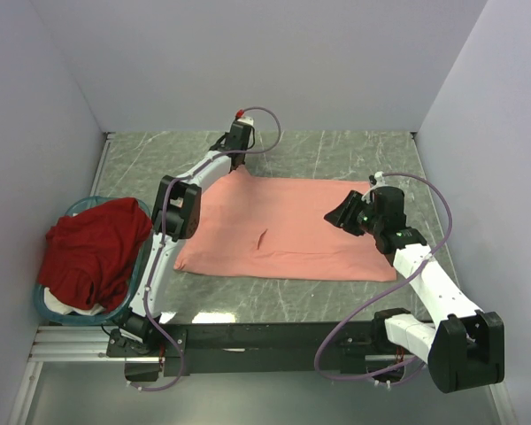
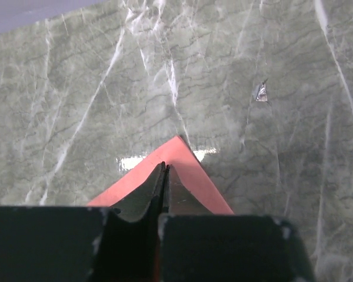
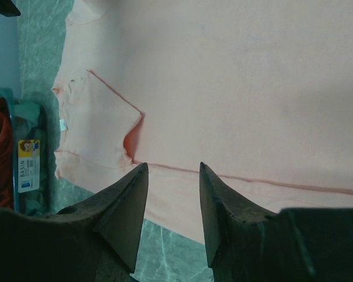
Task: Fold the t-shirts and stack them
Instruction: Fold the tshirt
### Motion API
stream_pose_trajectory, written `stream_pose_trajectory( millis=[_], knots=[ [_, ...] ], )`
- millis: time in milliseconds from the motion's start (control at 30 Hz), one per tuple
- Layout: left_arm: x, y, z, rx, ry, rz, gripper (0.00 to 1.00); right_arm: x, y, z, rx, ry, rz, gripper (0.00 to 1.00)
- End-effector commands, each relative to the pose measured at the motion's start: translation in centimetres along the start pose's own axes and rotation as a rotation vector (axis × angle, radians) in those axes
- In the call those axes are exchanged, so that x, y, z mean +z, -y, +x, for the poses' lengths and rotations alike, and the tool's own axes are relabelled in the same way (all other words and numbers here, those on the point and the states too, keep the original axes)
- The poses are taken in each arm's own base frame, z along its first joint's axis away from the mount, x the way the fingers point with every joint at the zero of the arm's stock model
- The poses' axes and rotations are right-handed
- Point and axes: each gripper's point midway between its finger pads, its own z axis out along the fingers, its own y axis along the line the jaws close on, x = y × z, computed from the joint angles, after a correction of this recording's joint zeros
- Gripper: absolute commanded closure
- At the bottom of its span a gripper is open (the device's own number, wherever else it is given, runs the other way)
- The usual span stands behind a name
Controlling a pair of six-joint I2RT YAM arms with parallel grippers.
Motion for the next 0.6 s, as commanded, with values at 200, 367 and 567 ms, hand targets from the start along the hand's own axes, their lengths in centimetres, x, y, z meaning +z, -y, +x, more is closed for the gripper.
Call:
stream_pose_trajectory(
  millis=[200, 367, 567],
  knots=[
    [-1.7, -0.6, -4.6, -0.073, 0.107, -0.007, 0.77, 0.1, -0.6, -0.6, -0.037, 0.022, -0.021, 0.53],
    [-2.3, -2.1, -4.9, -0.110, 0.107, -0.083, 0.54, 0.0, -0.7, -0.6, -0.038, 0.024, -0.025, 0.53],
    [-2.9, -2.0, -3.7, -0.176, 0.051, -0.087, 0.61, 0.0, -0.6, -0.7, -0.035, 0.028, -0.026, 0.53]
  ],
)
